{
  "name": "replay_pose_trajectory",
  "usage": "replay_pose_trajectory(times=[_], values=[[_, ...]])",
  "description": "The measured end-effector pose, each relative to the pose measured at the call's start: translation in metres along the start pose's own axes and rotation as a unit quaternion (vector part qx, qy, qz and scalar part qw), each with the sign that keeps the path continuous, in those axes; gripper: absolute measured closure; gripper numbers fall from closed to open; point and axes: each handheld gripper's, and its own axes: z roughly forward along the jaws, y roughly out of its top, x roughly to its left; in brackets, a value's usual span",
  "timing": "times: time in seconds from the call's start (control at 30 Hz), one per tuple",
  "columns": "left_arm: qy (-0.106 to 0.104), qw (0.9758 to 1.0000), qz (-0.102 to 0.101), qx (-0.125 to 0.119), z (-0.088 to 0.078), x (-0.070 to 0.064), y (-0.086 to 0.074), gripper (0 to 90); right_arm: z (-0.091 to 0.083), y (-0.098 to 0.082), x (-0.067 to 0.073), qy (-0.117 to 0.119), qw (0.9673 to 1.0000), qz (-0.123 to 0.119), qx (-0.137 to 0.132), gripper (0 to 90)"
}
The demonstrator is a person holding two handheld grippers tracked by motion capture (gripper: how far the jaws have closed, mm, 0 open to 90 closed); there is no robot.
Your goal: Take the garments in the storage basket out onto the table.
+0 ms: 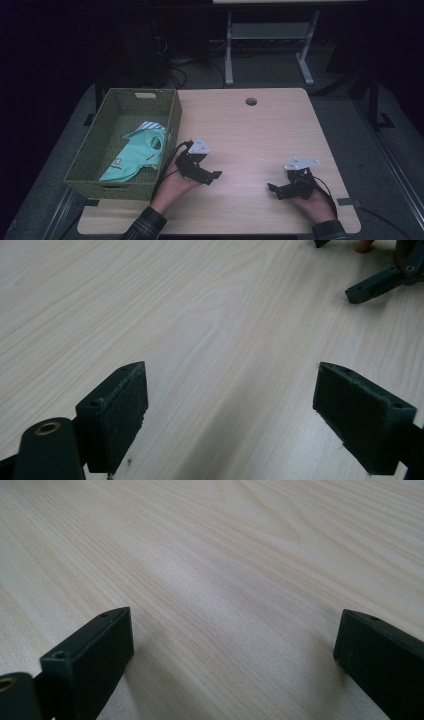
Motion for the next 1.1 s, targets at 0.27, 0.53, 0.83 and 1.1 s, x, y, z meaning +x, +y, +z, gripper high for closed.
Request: replay_pose_trajectory(times=[0.27, 0.53, 0.83, 1.1], values=[[0.002, 1.0000, 0.006, -0.004, -0.009, -0.001, 0.008, 14.2, 0.000, 0.000, 0.000, 0.000, 1.0000, 0.000, -0.001, 2.3], [-0.007, 0.9999, 0.013, -0.005, -0.016, -0.002, 0.015, 14.2, 0.000, 0.000, 0.000, 0.000, 1.0000, 0.001, 0.000, 2.3], [-0.014, 0.9997, 0.017, -0.014, -0.022, 0.000, 0.023, 14.2, 0.000, 0.000, 0.000, 0.001, 1.0000, 0.001, -0.001, 2.3], [-0.024, 0.9994, 0.020, -0.015, -0.024, 0.004, 0.027, 14.2, 0.000, 0.000, 0.000, 0.000, 1.0000, 0.001, -0.001, 2.3]])
